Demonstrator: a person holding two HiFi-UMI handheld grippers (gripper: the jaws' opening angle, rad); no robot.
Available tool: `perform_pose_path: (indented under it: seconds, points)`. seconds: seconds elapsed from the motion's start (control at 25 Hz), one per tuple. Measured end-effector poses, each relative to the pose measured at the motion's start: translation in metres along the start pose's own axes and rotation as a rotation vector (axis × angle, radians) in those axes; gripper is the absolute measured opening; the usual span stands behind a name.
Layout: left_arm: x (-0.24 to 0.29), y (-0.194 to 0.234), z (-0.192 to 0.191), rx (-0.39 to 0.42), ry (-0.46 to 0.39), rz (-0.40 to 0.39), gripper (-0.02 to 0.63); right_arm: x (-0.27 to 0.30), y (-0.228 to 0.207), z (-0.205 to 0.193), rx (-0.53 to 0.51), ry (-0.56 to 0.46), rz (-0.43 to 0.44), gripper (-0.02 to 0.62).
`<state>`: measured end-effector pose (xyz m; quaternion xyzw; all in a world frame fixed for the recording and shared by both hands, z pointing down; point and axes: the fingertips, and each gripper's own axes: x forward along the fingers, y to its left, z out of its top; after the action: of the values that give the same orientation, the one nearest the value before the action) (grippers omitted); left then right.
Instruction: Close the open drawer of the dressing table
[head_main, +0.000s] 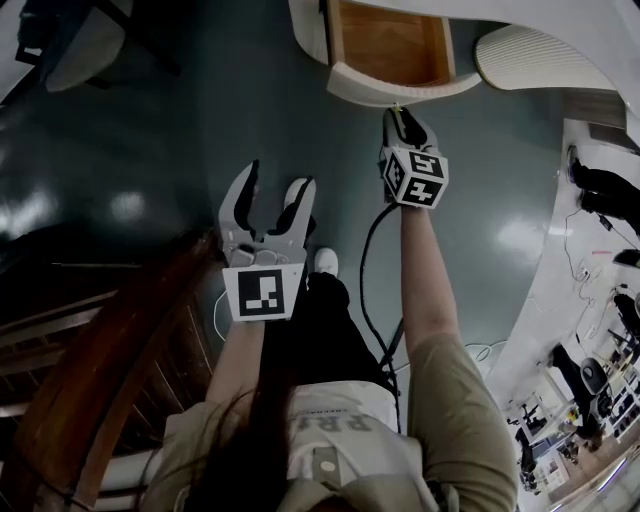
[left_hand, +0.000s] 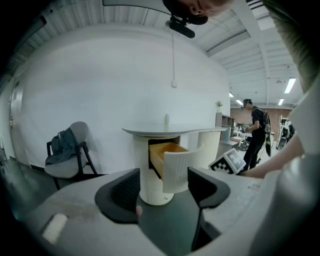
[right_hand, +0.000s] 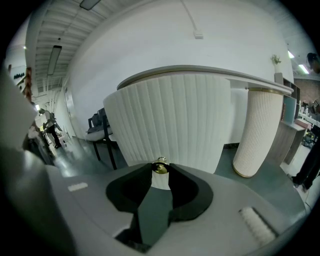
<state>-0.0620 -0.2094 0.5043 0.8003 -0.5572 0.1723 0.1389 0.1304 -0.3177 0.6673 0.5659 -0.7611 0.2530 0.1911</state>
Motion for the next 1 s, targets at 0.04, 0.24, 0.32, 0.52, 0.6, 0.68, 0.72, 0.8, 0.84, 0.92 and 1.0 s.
perform_pose_path:
  seconds: [0.04, 0.24, 0.32, 0.52, 0.6, 0.68, 0.72, 0.8, 0.84, 0.92, 1.0]
  points:
    - [0.001, 0.001, 0.0, -0.001, -0.002, 0.001, 0.311, 0.002, 0.0, 0.002, 0.001, -0.005, -0.002, 0.109]
    - [0.006, 0.008, 0.001, 0.007, -0.012, 0.008, 0.311, 0.009, -0.001, 0.012, -0.003, -0.024, -0.001, 0.109]
    - [0.008, 0.011, 0.001, 0.003, -0.012, 0.016, 0.311, 0.013, -0.002, 0.016, -0.009, -0.029, 0.001, 0.109]
    - [0.012, 0.017, -0.003, -0.002, -0.014, 0.026, 0.311, 0.022, -0.003, 0.022, -0.008, -0.036, 0.004, 0.109]
    - [0.015, 0.019, -0.003, -0.002, -0.016, 0.029, 0.311, 0.027, -0.003, 0.025, -0.008, -0.04, 0.004, 0.109]
    - [0.017, 0.021, -0.004, -0.003, -0.015, 0.032, 0.311, 0.031, -0.004, 0.029, -0.01, -0.044, 0.004, 0.109]
    - [0.017, 0.022, -0.004, -0.005, -0.014, 0.035, 0.311, 0.032, -0.004, 0.031, -0.012, -0.047, 0.004, 0.109]
    - [0.019, 0.025, -0.003, -0.01, -0.017, 0.041, 0.311, 0.035, -0.004, 0.035, -0.014, -0.053, 0.004, 0.108]
    - [0.02, 0.026, -0.003, -0.011, -0.019, 0.043, 0.311, 0.036, -0.004, 0.038, -0.015, -0.057, 0.004, 0.109]
    - [0.023, 0.027, -0.002, -0.01, -0.023, 0.046, 0.311, 0.039, -0.005, 0.041, -0.015, -0.063, 0.004, 0.109]
    - [0.025, 0.028, -0.001, -0.007, -0.027, 0.047, 0.311, 0.042, -0.005, 0.044, -0.015, -0.07, 0.006, 0.109]
